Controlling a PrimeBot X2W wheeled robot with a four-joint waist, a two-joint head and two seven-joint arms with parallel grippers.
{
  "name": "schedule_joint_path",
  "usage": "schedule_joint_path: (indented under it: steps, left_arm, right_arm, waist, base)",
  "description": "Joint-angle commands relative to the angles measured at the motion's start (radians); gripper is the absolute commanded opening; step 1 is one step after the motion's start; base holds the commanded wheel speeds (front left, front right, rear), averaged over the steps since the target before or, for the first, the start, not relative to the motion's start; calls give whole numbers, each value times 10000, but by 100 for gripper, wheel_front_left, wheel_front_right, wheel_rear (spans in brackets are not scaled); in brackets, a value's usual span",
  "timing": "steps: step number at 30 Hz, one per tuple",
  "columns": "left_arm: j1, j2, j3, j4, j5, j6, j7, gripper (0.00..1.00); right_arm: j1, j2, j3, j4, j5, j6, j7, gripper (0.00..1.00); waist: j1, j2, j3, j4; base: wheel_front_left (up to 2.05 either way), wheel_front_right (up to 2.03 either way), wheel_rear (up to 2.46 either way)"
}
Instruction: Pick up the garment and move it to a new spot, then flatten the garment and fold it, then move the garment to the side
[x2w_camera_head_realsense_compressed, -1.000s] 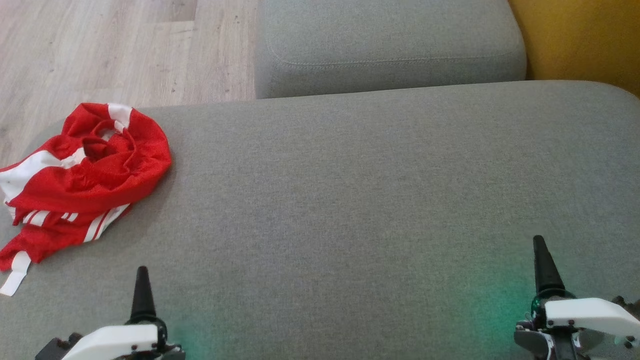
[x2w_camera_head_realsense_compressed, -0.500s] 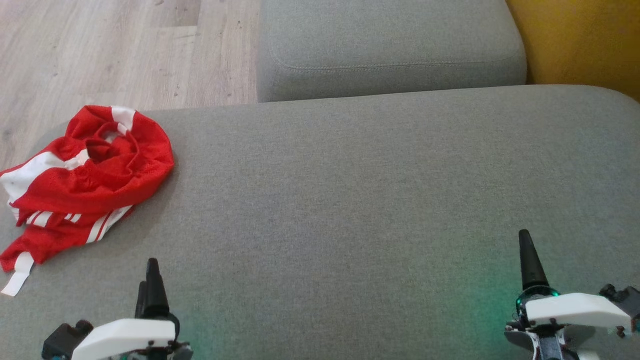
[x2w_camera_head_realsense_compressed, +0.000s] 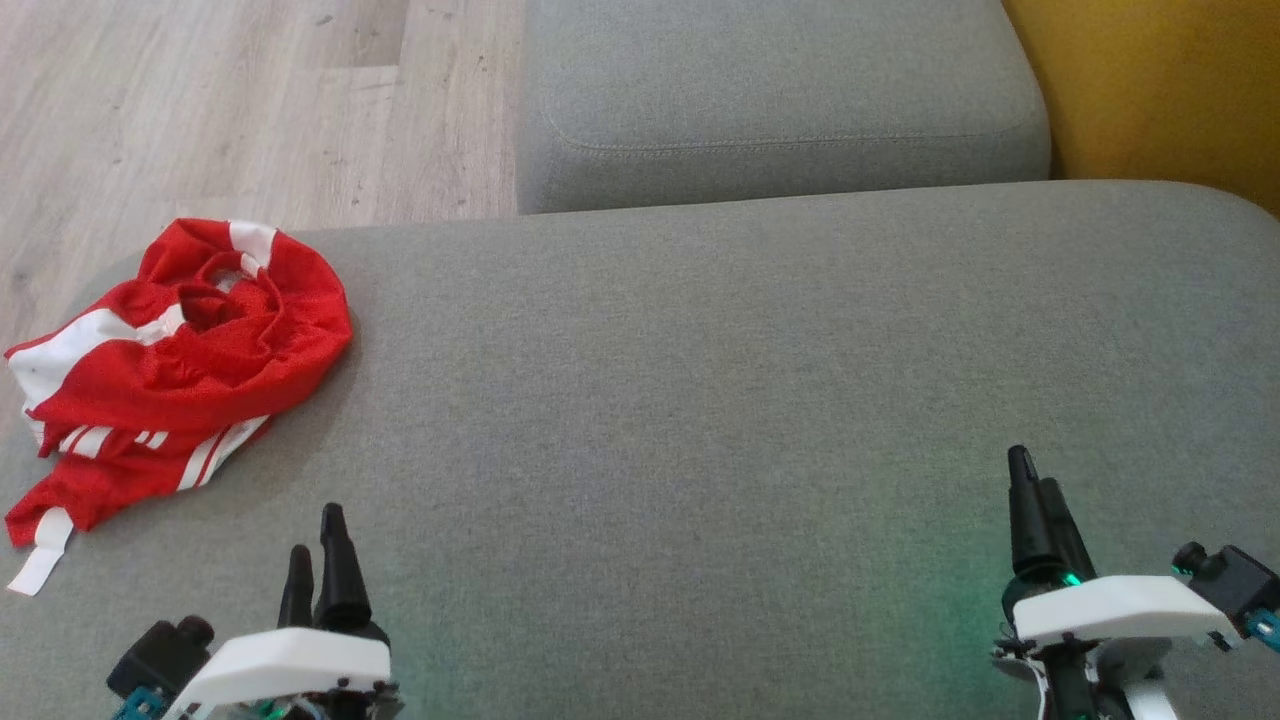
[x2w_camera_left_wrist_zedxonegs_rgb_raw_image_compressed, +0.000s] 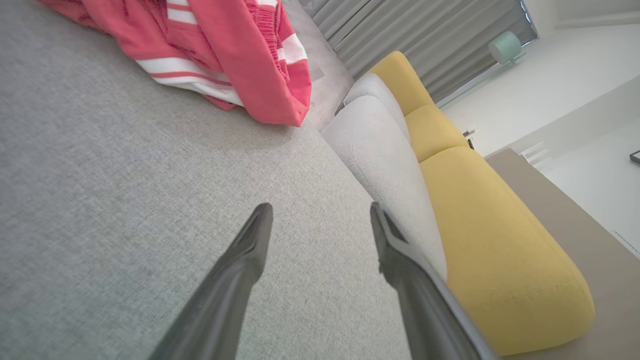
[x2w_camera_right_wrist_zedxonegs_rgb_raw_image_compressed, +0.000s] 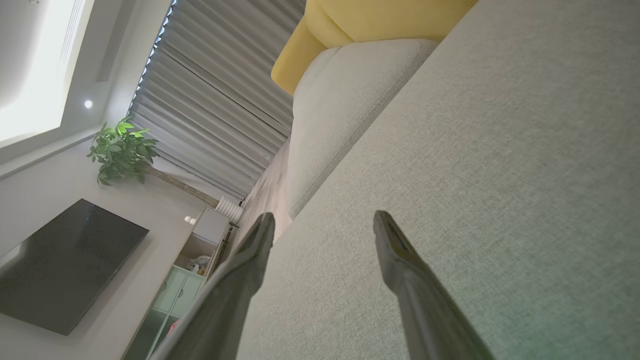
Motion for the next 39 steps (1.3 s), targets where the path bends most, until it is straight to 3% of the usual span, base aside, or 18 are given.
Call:
schedule_joint_path:
  steps: [1,39]
  left_arm:
    - [-539,70,45,-358,358,45,-167,100]
    - [-569,91,-1025,-650,4822,853,-1252,100]
  right_arm:
    - [-481,-75,205,-388,-375,-3,-157,100]
    - [-506,-108,1205,-615,-4959,-4,-1248,100]
  waist:
    - [-1,0,-14,8]
    - [-1,0,-333,220]
  base:
    - [0,0,0]
    - [0,0,0]
